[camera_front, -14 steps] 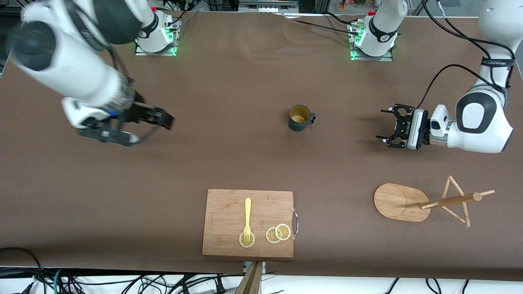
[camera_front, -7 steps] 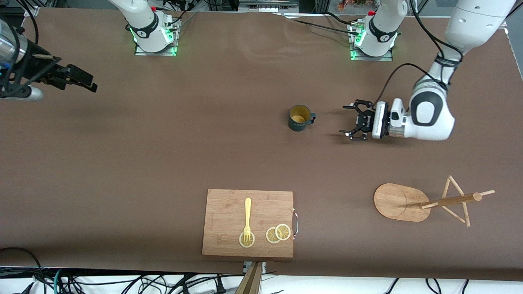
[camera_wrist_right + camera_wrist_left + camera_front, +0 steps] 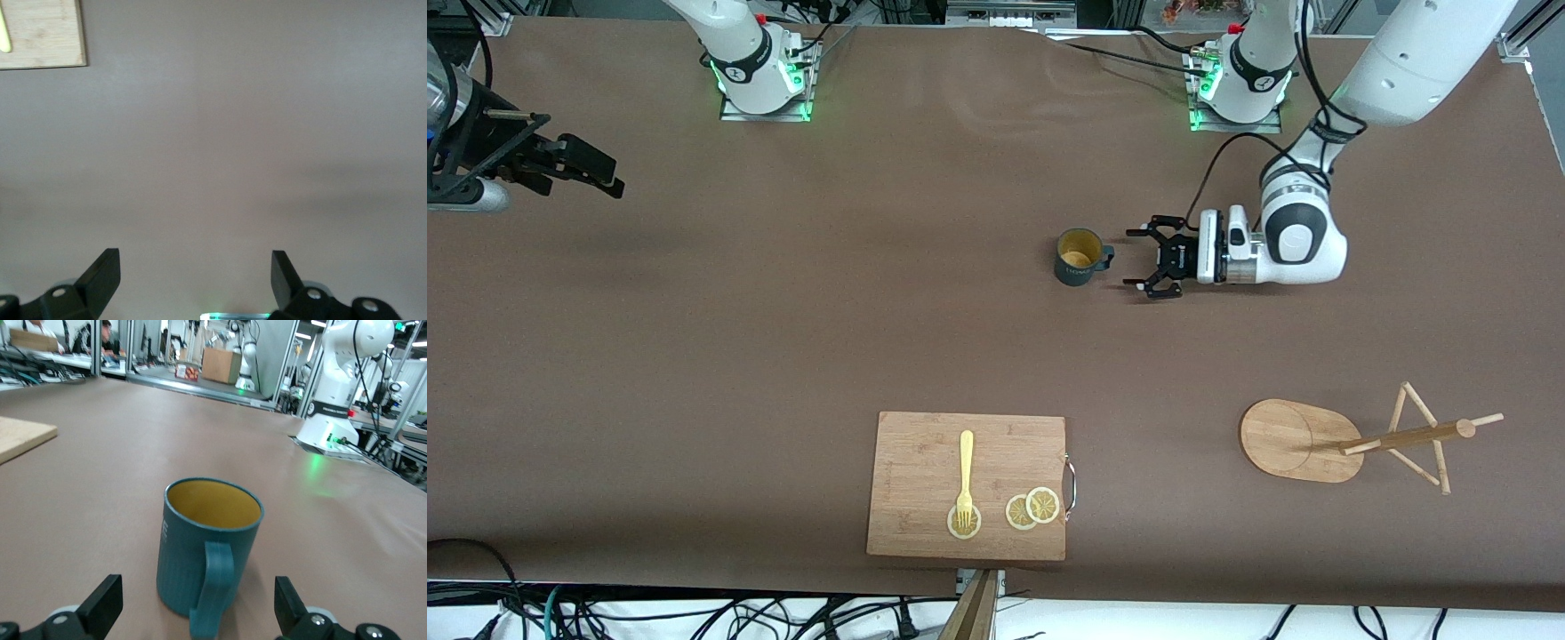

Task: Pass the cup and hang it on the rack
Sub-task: 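Grasp the teal mug's handle with the left gripper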

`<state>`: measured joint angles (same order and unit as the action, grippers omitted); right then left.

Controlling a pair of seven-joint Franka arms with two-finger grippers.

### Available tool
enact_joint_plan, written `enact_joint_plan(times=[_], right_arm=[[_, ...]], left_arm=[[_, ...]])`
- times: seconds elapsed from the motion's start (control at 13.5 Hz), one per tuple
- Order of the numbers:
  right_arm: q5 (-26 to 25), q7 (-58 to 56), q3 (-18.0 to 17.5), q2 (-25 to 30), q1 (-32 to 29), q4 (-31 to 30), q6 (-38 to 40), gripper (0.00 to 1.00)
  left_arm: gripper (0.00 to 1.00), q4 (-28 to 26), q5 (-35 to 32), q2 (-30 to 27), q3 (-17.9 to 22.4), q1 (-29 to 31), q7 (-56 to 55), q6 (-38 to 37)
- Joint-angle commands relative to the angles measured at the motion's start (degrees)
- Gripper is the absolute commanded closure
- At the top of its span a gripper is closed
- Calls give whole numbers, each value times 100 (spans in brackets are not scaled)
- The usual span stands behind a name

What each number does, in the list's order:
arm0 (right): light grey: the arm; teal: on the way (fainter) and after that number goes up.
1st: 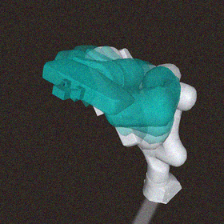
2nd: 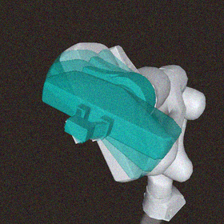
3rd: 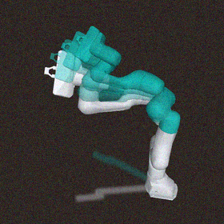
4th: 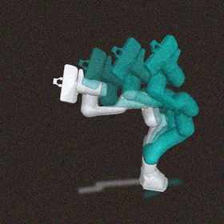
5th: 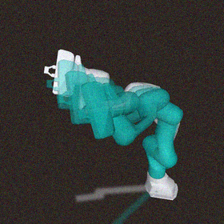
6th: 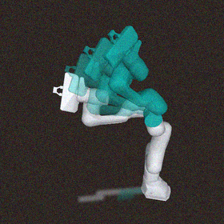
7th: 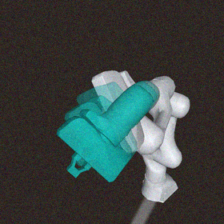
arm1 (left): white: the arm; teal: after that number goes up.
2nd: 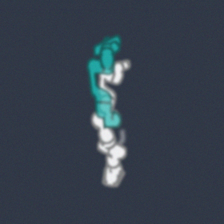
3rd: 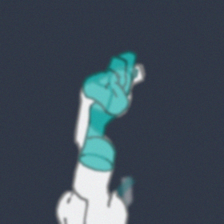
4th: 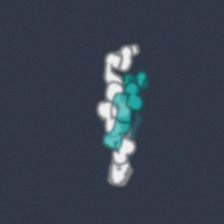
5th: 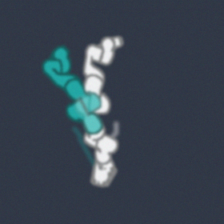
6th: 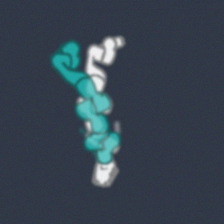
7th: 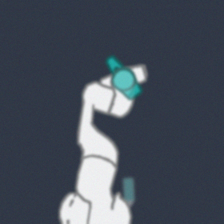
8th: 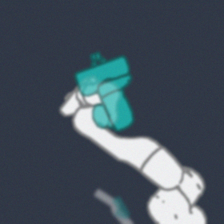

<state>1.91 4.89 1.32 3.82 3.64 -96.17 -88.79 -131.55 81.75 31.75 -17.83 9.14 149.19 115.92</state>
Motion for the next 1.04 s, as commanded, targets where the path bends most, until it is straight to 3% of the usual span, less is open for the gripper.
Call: enact_joint_plan(times=[0.0,0.07,0.22,0.37,0.59,0.96], right_arm=[[-261,-357,-53,-13,-47,98,19,0],[-261,-436,-45,-39,-47,116,19,0],[-287,-630,-44,-48,-30,142,72,0],[-296,-630,-44,-57,-30,229,107,0],[-252,-385,-53,-145,-4,336,370,0],[-235,-393,-62,-145,-4,336,397,0]], left_arm=[[4,-2,604,357,-10,-158,979,89],[14,-2,605,375,-10,-158,1067,89],[56,-2,614,384,-10,-149,1156,80],[87,-2,631,498,-19,-149,1147,80],[100,-20,640,525,-19,-132,1086,36],[100,6,588,228,-10,122,-194,-349]])
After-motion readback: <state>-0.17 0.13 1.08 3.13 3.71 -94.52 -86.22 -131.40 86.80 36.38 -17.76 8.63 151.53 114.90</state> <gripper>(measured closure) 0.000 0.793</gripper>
